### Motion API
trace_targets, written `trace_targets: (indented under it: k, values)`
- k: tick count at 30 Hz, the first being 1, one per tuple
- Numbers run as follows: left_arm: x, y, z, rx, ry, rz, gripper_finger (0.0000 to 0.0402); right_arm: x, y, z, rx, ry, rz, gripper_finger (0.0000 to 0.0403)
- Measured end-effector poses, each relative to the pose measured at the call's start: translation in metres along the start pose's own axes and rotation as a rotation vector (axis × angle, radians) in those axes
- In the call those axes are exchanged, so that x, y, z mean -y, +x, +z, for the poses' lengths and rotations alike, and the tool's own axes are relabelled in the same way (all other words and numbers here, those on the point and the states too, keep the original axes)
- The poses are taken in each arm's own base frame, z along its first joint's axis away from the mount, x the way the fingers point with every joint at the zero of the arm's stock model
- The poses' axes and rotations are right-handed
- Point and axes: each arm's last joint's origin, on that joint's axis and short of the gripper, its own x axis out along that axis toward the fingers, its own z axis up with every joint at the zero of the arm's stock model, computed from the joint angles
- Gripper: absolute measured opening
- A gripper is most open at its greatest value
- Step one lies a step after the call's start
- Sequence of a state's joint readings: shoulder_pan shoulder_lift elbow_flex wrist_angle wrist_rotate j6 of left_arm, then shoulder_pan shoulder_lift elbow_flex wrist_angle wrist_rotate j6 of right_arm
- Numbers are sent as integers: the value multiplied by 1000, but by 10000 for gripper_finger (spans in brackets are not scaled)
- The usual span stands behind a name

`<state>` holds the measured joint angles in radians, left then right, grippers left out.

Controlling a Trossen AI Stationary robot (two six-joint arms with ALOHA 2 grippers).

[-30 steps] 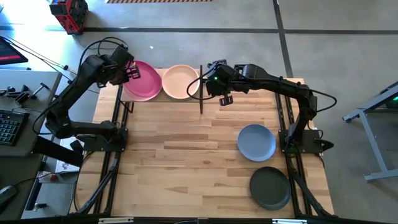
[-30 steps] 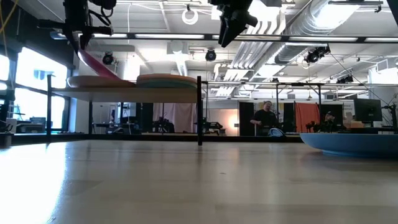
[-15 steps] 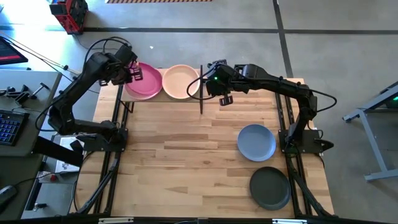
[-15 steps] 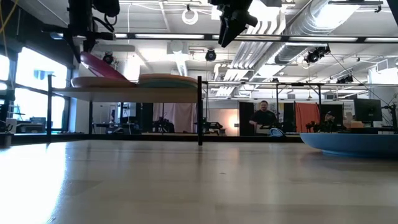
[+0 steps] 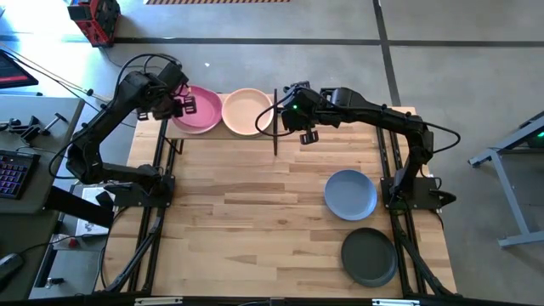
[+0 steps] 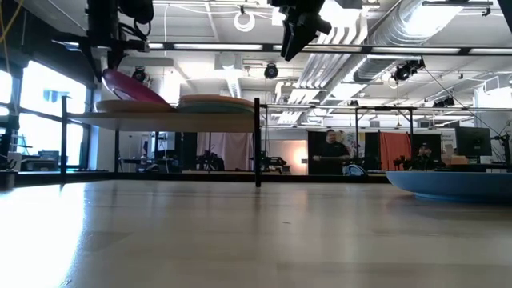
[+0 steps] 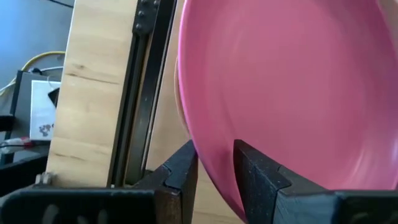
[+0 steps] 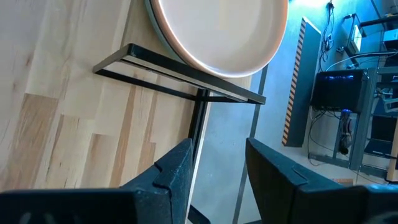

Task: Place and stack plates onto a shelf
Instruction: Stack the pink plate on top of the light pink plate on the shelf

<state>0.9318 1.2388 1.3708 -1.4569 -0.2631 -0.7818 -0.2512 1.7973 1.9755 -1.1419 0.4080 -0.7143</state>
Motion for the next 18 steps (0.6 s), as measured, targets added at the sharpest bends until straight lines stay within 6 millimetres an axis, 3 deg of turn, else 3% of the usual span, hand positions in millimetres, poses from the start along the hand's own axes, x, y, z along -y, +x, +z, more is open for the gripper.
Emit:
trace_targets:
  k: [18]
  values:
    - [7, 8, 2, -41, 6, 16, 90, 0, 0, 0, 1, 0, 0, 134]
